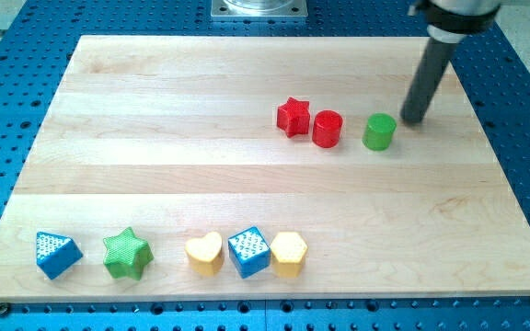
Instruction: Move the green circle to the right of the hexagon
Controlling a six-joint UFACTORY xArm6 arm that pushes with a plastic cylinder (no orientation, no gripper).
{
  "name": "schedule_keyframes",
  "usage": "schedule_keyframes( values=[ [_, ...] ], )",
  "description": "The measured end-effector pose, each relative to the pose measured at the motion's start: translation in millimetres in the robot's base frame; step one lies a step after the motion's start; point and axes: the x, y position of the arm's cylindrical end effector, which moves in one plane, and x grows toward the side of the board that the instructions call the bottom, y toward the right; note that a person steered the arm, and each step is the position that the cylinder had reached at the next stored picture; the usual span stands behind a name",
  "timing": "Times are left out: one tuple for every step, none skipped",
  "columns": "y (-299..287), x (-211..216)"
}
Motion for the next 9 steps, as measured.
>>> schedule_keyframes(
  values=[
    [-8, 48],
    [12, 15],
    [-17, 15],
    [-56, 59],
    [-68, 42],
    [-103, 42],
    [-134, 65],
    [-103, 127],
    [-91, 123]
  ],
)
